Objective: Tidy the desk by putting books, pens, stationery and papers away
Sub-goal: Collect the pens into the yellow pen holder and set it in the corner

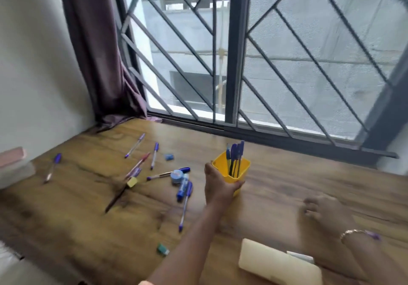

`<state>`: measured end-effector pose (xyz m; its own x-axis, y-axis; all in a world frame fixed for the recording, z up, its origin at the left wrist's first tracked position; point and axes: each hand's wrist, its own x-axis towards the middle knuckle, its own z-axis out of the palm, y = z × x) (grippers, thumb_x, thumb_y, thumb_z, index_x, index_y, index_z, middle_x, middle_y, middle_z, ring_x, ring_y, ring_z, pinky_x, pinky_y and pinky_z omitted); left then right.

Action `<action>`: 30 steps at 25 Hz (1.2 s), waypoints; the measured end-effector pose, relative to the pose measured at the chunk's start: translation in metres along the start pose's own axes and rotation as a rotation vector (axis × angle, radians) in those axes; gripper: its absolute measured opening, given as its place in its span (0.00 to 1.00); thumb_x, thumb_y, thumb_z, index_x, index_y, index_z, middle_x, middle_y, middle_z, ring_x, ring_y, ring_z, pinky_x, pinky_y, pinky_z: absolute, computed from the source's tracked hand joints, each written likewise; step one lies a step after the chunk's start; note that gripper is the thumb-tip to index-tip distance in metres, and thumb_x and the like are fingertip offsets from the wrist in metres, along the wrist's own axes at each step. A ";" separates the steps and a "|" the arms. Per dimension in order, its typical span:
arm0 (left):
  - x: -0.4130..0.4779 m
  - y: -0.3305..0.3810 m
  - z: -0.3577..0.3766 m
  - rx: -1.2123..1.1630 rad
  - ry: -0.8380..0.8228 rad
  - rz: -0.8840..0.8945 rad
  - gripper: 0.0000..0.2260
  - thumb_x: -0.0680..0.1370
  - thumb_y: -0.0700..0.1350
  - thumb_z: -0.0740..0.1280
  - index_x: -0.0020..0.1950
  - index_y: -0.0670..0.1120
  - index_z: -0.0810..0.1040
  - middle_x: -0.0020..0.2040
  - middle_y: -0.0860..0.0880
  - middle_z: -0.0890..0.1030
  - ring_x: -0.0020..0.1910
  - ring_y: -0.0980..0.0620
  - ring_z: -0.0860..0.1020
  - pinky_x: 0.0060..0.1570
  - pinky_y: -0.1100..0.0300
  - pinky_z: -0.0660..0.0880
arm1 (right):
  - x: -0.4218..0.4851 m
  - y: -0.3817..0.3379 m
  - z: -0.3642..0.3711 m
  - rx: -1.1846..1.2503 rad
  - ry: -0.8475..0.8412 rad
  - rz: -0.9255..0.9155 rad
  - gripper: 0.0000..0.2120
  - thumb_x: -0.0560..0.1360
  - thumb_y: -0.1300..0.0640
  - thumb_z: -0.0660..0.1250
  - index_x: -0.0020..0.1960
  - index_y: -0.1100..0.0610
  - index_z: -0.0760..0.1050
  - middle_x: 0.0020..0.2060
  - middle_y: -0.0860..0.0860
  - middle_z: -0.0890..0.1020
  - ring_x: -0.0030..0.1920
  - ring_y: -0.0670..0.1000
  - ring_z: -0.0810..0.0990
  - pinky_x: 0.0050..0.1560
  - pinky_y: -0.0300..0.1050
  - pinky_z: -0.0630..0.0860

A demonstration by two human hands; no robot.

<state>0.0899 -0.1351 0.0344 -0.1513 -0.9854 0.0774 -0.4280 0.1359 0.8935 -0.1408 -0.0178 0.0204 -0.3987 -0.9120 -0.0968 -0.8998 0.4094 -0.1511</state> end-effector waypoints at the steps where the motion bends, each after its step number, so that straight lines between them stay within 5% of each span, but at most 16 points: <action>1: 0.002 -0.004 -0.002 0.003 0.005 -0.007 0.37 0.66 0.49 0.77 0.66 0.41 0.60 0.64 0.45 0.68 0.63 0.46 0.70 0.56 0.56 0.70 | 0.000 -0.001 0.004 -0.061 -0.020 -0.006 0.12 0.73 0.54 0.67 0.57 0.49 0.76 0.52 0.47 0.77 0.59 0.49 0.76 0.44 0.38 0.63; 4: 0.003 -0.013 -0.005 0.005 0.005 -0.026 0.39 0.66 0.52 0.77 0.67 0.42 0.59 0.66 0.45 0.68 0.64 0.47 0.70 0.59 0.54 0.71 | -0.002 -0.006 0.009 -0.027 0.046 0.004 0.07 0.71 0.59 0.70 0.43 0.49 0.75 0.45 0.50 0.76 0.53 0.55 0.78 0.42 0.39 0.61; 8: 0.002 -0.015 -0.013 0.037 -0.083 -0.013 0.45 0.66 0.58 0.75 0.72 0.42 0.53 0.71 0.45 0.63 0.68 0.46 0.66 0.64 0.52 0.70 | 0.002 0.004 0.029 0.003 0.064 0.082 0.14 0.64 0.67 0.74 0.35 0.51 0.73 0.36 0.54 0.77 0.42 0.60 0.79 0.40 0.47 0.70; 12: -0.008 -0.025 -0.042 0.040 -0.027 0.025 0.49 0.59 0.75 0.57 0.71 0.44 0.60 0.68 0.45 0.68 0.68 0.47 0.67 0.64 0.50 0.70 | 0.035 0.059 0.078 -0.034 0.207 0.153 0.09 0.69 0.53 0.61 0.42 0.38 0.69 0.33 0.48 0.76 0.37 0.59 0.79 0.37 0.47 0.72; 14: -0.008 -0.042 -0.059 0.156 0.120 -0.004 0.38 0.66 0.74 0.55 0.63 0.47 0.69 0.61 0.48 0.75 0.60 0.48 0.74 0.55 0.50 0.74 | 0.032 0.050 0.066 0.033 0.350 0.094 0.09 0.72 0.48 0.56 0.44 0.32 0.65 0.38 0.54 0.79 0.38 0.58 0.77 0.38 0.42 0.70; 16: -0.002 -0.059 -0.073 0.459 0.152 -0.055 0.23 0.75 0.63 0.61 0.59 0.47 0.71 0.57 0.48 0.77 0.56 0.48 0.76 0.51 0.52 0.74 | 0.016 -0.008 0.027 0.234 0.375 0.087 0.07 0.76 0.41 0.53 0.48 0.39 0.69 0.44 0.61 0.80 0.41 0.61 0.78 0.42 0.42 0.71; 17: 0.000 -0.065 -0.078 0.588 0.116 -0.084 0.20 0.76 0.59 0.62 0.60 0.47 0.71 0.57 0.48 0.77 0.56 0.48 0.77 0.51 0.53 0.74 | 0.011 -0.038 0.011 0.376 0.446 0.085 0.16 0.75 0.37 0.51 0.50 0.45 0.71 0.45 0.63 0.80 0.43 0.64 0.78 0.43 0.44 0.72; 20: -0.001 -0.070 -0.082 0.753 0.037 -0.126 0.19 0.77 0.56 0.63 0.62 0.45 0.72 0.58 0.46 0.77 0.57 0.47 0.77 0.51 0.54 0.74 | -0.009 -0.110 -0.029 0.526 0.499 -0.115 0.19 0.72 0.49 0.54 0.52 0.60 0.75 0.40 0.60 0.81 0.44 0.61 0.80 0.46 0.43 0.71; 23: -0.002 -0.070 -0.079 0.842 0.000 -0.080 0.15 0.79 0.51 0.61 0.61 0.45 0.73 0.57 0.46 0.78 0.57 0.48 0.77 0.52 0.55 0.74 | -0.033 -0.164 -0.045 0.581 0.354 -0.317 0.09 0.71 0.54 0.55 0.47 0.51 0.73 0.33 0.49 0.78 0.35 0.43 0.76 0.35 0.27 0.67; 26: -0.005 -0.068 -0.081 0.810 0.014 -0.082 0.13 0.80 0.48 0.58 0.60 0.45 0.75 0.57 0.46 0.78 0.57 0.47 0.77 0.52 0.56 0.73 | -0.053 -0.203 -0.035 0.691 0.129 -0.449 0.08 0.76 0.57 0.58 0.44 0.44 0.71 0.32 0.50 0.78 0.36 0.45 0.76 0.35 0.29 0.68; 30: -0.019 -0.057 -0.096 0.644 0.180 -0.024 0.12 0.79 0.52 0.60 0.54 0.47 0.77 0.50 0.50 0.79 0.48 0.53 0.79 0.39 0.63 0.66 | -0.050 -0.240 -0.005 0.837 -0.051 -0.360 0.08 0.76 0.62 0.64 0.47 0.48 0.73 0.40 0.47 0.79 0.39 0.45 0.77 0.38 0.35 0.72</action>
<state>0.2022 -0.1339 0.0246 -0.0076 -0.9830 0.1834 -0.8842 0.0923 0.4580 0.0941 -0.0702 0.0660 -0.0922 -0.9942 0.0544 -0.5378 0.0037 -0.8430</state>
